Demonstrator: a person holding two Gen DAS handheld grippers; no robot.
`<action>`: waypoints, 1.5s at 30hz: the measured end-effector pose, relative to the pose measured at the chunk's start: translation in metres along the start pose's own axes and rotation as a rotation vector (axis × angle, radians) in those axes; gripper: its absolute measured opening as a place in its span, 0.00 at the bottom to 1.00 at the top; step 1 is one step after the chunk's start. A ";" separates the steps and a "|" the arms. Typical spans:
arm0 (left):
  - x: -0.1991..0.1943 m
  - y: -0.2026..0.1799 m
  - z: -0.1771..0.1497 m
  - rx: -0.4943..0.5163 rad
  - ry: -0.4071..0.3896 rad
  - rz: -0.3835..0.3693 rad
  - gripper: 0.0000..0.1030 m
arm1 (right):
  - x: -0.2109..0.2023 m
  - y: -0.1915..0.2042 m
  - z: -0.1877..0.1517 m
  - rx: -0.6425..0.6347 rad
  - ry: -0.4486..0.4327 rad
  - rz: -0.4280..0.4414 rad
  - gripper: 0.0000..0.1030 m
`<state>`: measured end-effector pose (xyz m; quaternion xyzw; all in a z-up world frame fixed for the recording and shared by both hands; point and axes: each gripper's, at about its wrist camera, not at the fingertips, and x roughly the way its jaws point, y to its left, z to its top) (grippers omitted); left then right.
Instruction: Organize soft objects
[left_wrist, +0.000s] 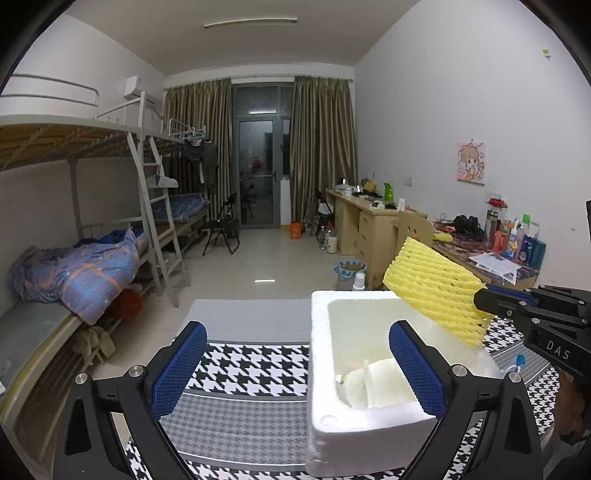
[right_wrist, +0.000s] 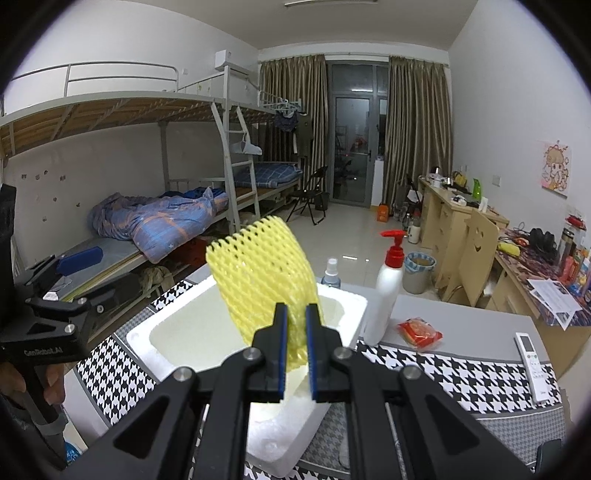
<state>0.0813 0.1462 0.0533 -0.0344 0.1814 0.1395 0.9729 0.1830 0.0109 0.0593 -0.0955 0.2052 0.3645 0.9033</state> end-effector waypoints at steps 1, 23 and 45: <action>0.000 0.002 0.000 -0.002 0.002 0.001 0.97 | 0.002 0.001 0.001 0.001 0.003 0.001 0.12; 0.008 -0.002 0.008 0.017 -0.008 -0.102 0.97 | -0.005 -0.003 -0.003 0.037 0.003 0.011 0.61; -0.017 -0.060 0.014 0.041 -0.053 -0.093 0.99 | -0.060 -0.047 -0.018 0.070 -0.112 -0.048 0.87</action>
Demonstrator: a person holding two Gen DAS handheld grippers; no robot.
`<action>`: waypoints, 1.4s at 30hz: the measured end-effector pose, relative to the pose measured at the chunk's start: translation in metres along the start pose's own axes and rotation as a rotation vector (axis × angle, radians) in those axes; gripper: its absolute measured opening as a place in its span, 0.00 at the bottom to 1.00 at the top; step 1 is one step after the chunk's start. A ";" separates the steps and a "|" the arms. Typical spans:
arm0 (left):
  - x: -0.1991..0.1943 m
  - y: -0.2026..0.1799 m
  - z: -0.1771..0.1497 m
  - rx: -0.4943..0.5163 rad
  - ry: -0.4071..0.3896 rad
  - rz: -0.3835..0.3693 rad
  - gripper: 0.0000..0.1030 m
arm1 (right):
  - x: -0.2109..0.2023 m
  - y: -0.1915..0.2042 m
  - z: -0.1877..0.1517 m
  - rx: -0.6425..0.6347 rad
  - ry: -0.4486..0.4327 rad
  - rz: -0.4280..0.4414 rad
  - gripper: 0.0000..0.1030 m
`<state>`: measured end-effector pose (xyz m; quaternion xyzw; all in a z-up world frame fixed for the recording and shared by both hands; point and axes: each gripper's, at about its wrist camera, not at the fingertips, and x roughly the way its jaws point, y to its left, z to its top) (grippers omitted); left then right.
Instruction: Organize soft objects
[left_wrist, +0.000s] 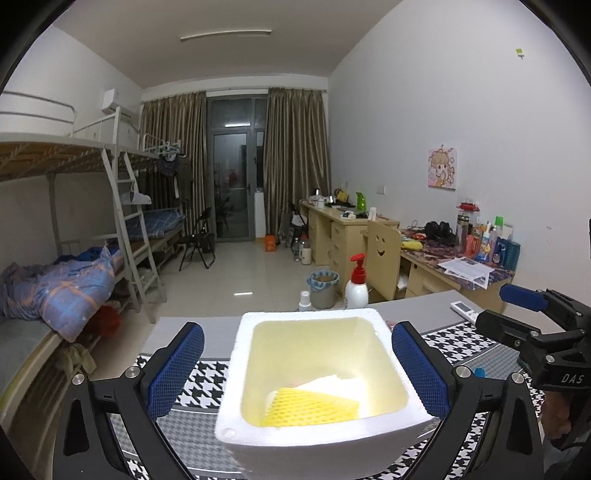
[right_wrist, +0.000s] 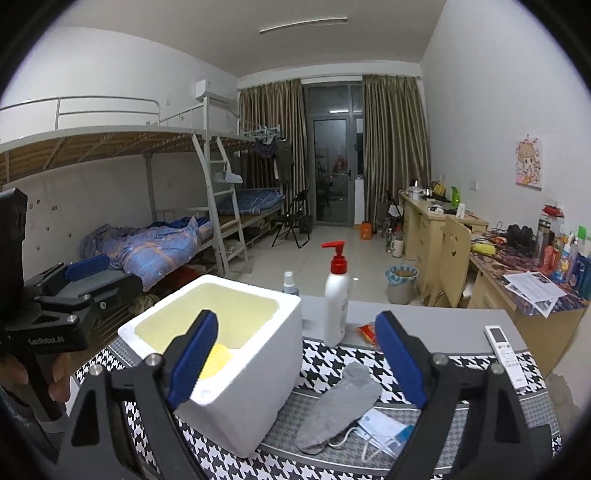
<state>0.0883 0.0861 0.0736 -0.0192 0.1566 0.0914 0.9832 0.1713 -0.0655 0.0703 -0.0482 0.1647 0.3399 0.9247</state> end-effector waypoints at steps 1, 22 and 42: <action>-0.001 -0.003 0.001 0.002 -0.003 -0.005 0.99 | -0.002 -0.001 -0.001 0.000 -0.004 -0.006 0.87; -0.006 -0.059 0.005 0.061 -0.014 -0.094 0.99 | -0.044 -0.038 -0.016 0.040 -0.034 -0.095 0.88; 0.000 -0.093 0.004 0.112 0.002 -0.186 0.99 | -0.069 -0.065 -0.030 0.093 -0.042 -0.196 0.88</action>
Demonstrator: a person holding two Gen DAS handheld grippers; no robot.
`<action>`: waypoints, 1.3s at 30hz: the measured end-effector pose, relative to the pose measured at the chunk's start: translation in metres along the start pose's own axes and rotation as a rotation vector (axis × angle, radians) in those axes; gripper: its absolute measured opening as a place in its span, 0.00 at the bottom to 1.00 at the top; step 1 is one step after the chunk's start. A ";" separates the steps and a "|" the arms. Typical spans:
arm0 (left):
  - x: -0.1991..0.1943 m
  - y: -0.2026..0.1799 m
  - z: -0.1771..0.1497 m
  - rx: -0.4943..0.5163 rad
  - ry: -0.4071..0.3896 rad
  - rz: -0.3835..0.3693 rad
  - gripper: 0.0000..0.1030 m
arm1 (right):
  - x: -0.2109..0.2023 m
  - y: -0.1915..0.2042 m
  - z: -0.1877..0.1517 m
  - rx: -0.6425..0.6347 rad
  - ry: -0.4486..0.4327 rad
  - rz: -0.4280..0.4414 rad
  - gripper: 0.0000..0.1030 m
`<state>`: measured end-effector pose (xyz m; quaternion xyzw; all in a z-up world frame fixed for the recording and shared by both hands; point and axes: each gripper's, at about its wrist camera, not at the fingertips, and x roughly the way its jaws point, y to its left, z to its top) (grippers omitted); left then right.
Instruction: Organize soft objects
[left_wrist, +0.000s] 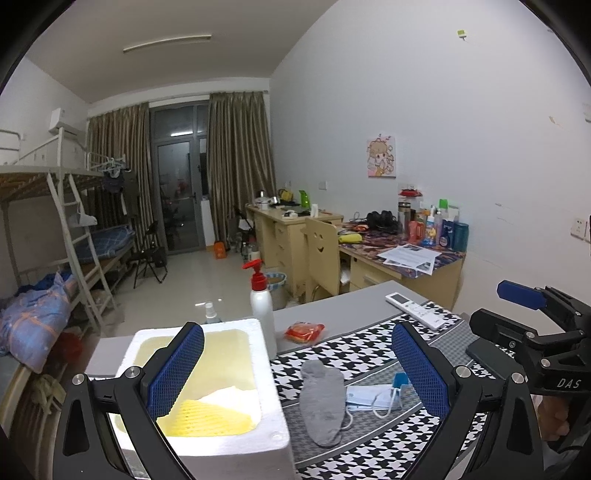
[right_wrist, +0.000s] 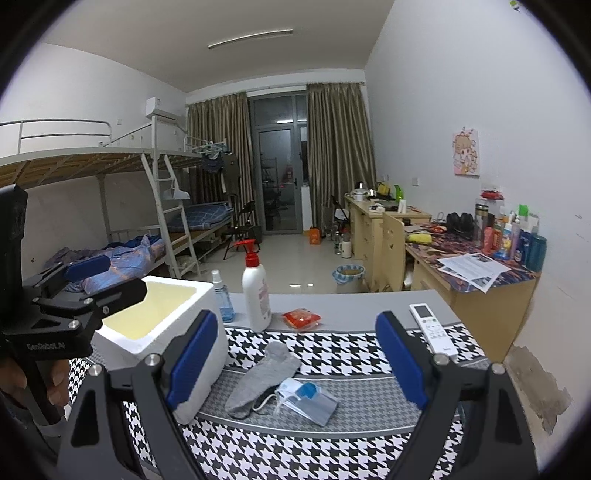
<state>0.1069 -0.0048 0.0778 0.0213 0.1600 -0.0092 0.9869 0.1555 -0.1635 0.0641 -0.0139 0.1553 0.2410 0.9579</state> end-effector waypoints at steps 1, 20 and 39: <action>0.001 -0.001 0.000 0.002 0.003 -0.004 0.99 | 0.000 -0.001 -0.001 0.004 0.000 -0.002 0.88; 0.026 -0.022 -0.009 0.018 0.066 -0.052 0.99 | -0.005 -0.020 -0.011 0.024 0.019 -0.062 0.88; 0.054 -0.048 -0.029 0.024 0.118 -0.069 0.99 | -0.001 -0.037 -0.023 0.048 0.063 -0.091 0.88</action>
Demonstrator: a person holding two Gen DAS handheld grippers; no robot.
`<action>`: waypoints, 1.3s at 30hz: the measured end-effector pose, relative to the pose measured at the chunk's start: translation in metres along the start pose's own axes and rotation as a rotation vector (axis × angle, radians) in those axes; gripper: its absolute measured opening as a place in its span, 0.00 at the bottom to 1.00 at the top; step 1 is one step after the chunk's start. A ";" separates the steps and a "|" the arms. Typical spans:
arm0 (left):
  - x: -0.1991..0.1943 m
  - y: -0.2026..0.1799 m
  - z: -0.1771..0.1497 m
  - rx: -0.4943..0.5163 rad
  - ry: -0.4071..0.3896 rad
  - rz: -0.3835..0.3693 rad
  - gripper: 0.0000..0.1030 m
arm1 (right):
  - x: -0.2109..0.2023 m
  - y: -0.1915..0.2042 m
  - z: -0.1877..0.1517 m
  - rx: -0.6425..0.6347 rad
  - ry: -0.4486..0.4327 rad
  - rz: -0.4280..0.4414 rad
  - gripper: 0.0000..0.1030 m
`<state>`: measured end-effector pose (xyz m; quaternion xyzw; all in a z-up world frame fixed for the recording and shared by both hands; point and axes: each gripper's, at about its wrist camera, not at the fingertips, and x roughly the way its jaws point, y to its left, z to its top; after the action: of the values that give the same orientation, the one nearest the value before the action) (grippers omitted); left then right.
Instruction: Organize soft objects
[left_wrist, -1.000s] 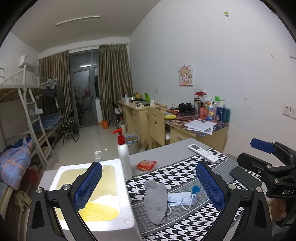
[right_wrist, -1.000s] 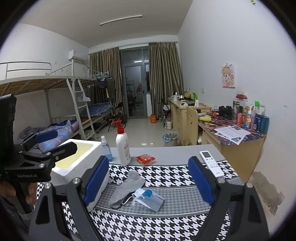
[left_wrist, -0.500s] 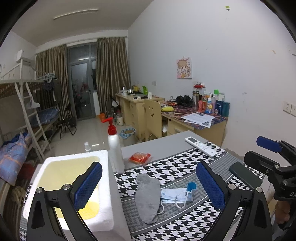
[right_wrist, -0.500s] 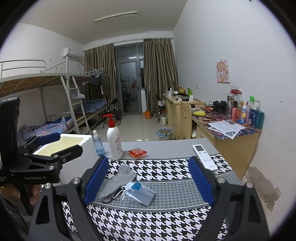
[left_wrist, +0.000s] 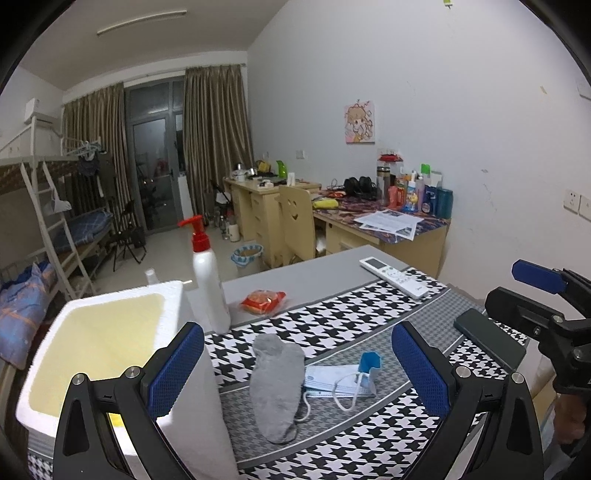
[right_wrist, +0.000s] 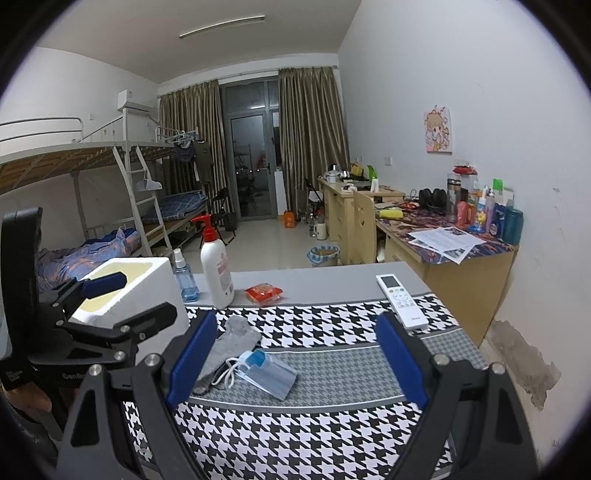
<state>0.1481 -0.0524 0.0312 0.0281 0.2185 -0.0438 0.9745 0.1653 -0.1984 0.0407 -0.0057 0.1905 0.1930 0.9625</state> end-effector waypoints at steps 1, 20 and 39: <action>0.002 -0.001 -0.001 -0.002 0.005 -0.001 0.99 | 0.000 -0.001 -0.001 0.002 0.003 -0.002 0.88; 0.029 -0.026 -0.018 0.039 0.055 0.000 0.99 | 0.008 -0.020 -0.016 0.029 0.060 -0.021 0.88; 0.063 -0.034 -0.032 0.028 0.105 -0.007 0.99 | 0.014 -0.032 -0.024 0.059 0.089 -0.015 0.88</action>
<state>0.1873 -0.0884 -0.0261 0.0434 0.2690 -0.0490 0.9609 0.1809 -0.2250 0.0113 0.0127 0.2386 0.1797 0.9543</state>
